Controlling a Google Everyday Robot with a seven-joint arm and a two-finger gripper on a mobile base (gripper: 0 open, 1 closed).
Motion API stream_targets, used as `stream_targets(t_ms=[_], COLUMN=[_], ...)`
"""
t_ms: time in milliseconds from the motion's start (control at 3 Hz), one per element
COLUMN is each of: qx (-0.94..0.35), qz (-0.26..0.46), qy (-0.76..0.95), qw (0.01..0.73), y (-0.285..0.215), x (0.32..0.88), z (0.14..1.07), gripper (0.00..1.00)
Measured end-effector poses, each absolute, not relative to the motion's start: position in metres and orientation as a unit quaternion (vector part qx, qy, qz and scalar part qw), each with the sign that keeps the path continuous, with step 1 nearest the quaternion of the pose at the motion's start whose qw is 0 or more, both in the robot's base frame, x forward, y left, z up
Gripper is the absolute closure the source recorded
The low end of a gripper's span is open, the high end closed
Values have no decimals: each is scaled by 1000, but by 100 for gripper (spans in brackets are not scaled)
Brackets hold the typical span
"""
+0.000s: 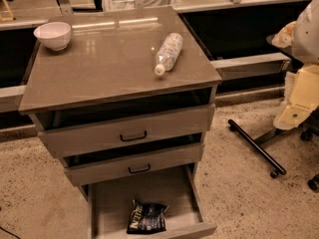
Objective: Pick blue chip bag from bottom drawer and place on counter
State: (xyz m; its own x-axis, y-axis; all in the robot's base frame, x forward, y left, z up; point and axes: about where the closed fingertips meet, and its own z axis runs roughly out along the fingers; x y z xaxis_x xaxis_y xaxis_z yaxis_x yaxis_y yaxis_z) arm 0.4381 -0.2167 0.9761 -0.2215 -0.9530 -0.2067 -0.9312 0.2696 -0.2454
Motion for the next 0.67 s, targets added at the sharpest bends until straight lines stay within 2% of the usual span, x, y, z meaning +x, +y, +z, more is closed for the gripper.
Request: stream_targets(t_ms=[667], qx=[-599], qz=[-38], qy=[786], qw=[147], y=[-219], x=[441], z=[968], gripper=[0])
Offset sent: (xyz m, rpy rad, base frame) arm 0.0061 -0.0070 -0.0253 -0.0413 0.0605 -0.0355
